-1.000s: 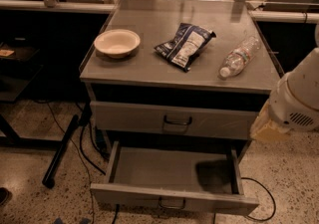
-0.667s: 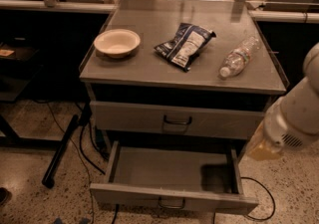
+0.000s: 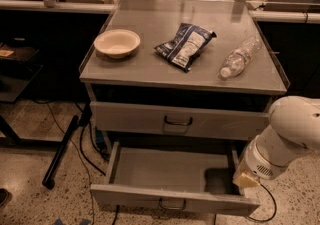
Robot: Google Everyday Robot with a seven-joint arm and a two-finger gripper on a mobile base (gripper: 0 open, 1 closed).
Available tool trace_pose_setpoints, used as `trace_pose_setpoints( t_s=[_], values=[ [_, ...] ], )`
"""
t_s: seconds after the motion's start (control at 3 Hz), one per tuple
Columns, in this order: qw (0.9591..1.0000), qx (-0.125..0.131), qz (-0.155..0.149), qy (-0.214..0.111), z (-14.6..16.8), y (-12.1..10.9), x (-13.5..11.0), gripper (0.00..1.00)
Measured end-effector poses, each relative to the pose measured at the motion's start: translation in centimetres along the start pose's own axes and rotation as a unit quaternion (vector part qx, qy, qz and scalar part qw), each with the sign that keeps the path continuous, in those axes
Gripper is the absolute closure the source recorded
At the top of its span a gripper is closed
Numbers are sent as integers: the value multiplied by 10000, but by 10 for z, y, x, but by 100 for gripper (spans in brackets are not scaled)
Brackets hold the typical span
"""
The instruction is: Close middle drawer
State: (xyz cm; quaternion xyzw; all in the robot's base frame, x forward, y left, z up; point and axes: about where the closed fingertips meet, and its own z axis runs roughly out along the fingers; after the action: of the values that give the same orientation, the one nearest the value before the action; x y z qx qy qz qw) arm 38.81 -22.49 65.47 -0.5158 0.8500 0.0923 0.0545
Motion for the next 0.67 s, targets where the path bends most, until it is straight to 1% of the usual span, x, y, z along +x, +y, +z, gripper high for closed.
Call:
trace_pose_setpoints(
  t_s=[0.33,0.67],
  values=[
    [10000,-30,11,-15,1,1,1,100],
    [9989,-407,238,-53,59,18,18,100]
  ],
)
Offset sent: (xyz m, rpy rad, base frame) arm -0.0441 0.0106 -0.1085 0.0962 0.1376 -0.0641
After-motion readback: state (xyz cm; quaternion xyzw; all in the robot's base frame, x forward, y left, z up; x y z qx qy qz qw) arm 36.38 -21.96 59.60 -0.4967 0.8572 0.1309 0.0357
